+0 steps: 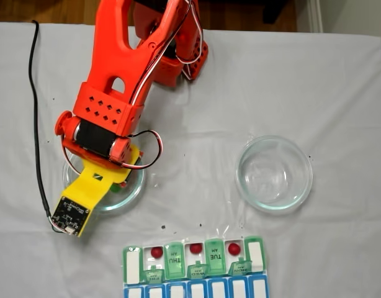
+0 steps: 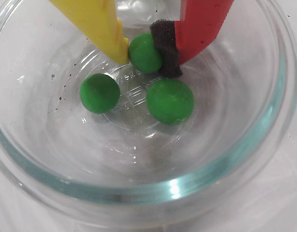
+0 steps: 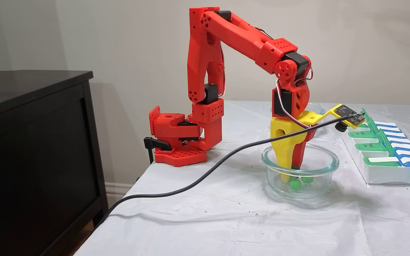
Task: Sort medicines into box.
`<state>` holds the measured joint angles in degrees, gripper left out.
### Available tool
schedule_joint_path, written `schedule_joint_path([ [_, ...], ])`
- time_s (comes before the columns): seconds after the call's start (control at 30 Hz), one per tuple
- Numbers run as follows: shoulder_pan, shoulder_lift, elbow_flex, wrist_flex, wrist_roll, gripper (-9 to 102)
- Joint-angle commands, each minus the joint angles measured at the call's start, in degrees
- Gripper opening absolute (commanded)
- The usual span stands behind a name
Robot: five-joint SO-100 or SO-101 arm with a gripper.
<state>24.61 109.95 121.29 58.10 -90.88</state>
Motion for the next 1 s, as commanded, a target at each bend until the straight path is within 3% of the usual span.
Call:
schedule_joint_path([
  [0.0,-0.53,0.44,-0.35,0.09,0.44,4],
  [0.37,1.85,16.70,-1.93,3.87,3.52,0],
  [0.6,2.20,15.47,-18.11,9.23,10.99,0],
  [0.97,-17.84,7.38,-37.71,14.59,33.66,0],
])
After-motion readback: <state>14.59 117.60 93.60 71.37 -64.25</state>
